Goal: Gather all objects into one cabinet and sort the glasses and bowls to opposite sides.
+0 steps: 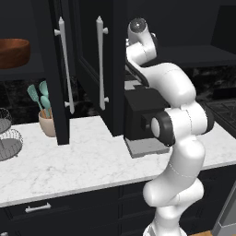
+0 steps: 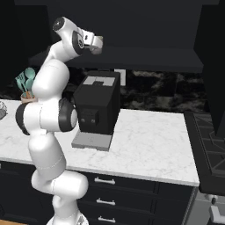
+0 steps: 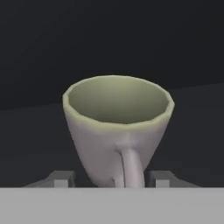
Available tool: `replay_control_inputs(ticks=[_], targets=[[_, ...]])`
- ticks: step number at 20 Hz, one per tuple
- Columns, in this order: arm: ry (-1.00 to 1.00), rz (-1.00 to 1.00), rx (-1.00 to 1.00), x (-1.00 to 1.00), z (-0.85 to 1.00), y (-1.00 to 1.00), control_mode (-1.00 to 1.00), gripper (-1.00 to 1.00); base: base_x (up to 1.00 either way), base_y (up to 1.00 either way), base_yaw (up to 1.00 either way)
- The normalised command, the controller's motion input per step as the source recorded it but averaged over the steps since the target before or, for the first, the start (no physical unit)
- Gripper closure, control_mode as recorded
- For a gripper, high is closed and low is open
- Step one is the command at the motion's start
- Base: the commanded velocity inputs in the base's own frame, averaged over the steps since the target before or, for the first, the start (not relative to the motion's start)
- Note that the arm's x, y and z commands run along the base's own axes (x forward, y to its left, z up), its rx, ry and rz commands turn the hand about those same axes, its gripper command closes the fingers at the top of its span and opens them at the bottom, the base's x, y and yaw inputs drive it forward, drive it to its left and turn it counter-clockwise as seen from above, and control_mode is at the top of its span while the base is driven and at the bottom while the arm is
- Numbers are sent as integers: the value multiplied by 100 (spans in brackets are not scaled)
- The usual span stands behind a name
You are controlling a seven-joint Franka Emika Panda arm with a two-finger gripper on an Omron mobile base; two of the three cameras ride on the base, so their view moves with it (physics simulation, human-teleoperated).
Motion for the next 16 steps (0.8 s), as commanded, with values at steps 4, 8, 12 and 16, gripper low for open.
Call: replay_control_inputs(ticks=[4, 8, 12, 16], targets=[[-2, 0, 12, 3, -9, -15, -100, 100, 0, 0, 0], [-4, 0, 10, 0, -9, -14, -100, 100, 0, 0, 0], [-4, 0, 6, 0, -8, -8, -100, 100, 0, 0, 0], [-5, 0, 3, 0, -6, -3, -100, 100, 0, 0, 0]])
